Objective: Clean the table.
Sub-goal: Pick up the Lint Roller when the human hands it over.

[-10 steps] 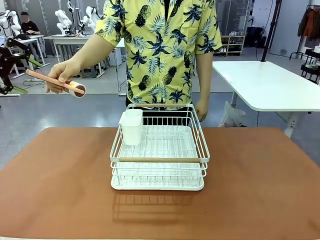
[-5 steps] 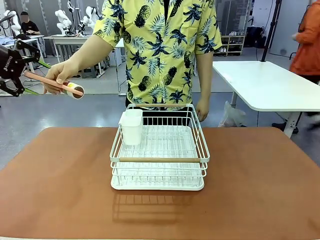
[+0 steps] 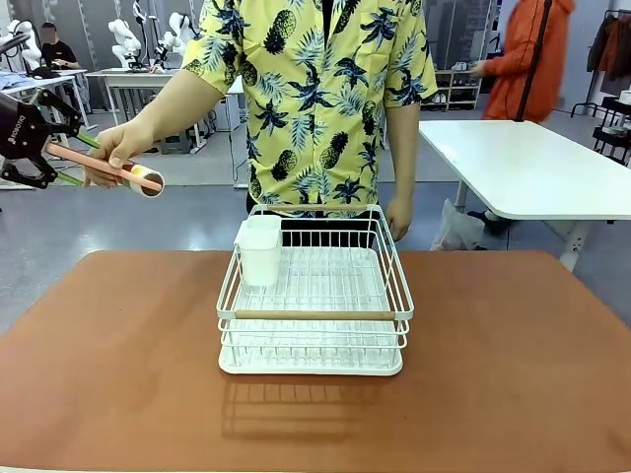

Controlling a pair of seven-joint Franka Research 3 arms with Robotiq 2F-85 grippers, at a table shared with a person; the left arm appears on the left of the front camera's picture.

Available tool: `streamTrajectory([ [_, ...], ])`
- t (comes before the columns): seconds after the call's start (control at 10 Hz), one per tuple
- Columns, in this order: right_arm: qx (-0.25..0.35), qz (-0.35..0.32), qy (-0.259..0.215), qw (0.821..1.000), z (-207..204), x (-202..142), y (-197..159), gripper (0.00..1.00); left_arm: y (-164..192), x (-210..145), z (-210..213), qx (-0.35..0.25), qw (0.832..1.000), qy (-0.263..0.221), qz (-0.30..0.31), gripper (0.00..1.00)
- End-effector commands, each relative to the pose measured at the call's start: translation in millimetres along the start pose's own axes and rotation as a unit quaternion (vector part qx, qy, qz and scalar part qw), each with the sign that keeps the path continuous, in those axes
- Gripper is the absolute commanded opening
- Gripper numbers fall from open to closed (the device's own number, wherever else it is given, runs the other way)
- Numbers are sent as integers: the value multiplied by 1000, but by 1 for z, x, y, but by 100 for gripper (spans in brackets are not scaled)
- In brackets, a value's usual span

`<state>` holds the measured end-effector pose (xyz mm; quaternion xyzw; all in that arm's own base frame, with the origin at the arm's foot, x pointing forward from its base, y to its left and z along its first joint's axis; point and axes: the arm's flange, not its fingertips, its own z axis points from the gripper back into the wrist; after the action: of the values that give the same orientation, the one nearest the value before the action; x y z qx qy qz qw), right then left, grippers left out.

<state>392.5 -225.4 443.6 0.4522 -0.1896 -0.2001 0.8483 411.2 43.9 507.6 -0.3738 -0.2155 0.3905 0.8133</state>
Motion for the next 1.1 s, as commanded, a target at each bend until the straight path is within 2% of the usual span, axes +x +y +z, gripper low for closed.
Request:
streamTrajectory([
  [0.0, 7, 1, -1, 1000, 2, -1, 2, 100, 5, -1, -5, -21, 1000, -7, -8, 40],
  [0.1, 7, 1, -1, 1000, 2, -1, 2, 100, 6, -1, -4, -21, 1000, -7, -7, 28],
  [0.2, 7, 1, -1, 1000, 2, -1, 2, 100, 7, -1, -5, -25, 1000, -13, -14, 20],
  [0.3, 7, 1, -1, 1000, 2, -1, 2, 100, 7, -3, -5, -28, 999, -12, -16, 31],
  [0.4, 7, 1, -1, 1000, 2, -1, 2, 100, 6, -3, -6, -30, 999, -14, -15, 0],
  [0.5, 7, 1, -1, 1000, 2, -1, 2, 100, 7, -3, -5, -31, 999, -14, -13, 11],
  [0.6, 7, 1, -1, 1000, 2, -1, 2, 100, 7, -3, -4, -31, 999, -14, -12, 0],
  [0.7, 7, 1, -1, 1000, 2, -1, 2, 100, 8, -3, 0, -35, 999, -13, -17, 0],
  [0.8, 7, 1, -1, 1000, 2, -1, 2, 100, 14, 0, 5, -34, 998, -33, -37, 0],
  [0.9, 7, 1, -1, 1000, 2, -1, 2, 100, 2, -1, -1, -13, 1000, -3, -10, 0],
  [1.0, 7, 1, -1, 1000, 2, -1, 2, 100, 2, -1, -1, -13, 1000, -3, -10, 0],
])
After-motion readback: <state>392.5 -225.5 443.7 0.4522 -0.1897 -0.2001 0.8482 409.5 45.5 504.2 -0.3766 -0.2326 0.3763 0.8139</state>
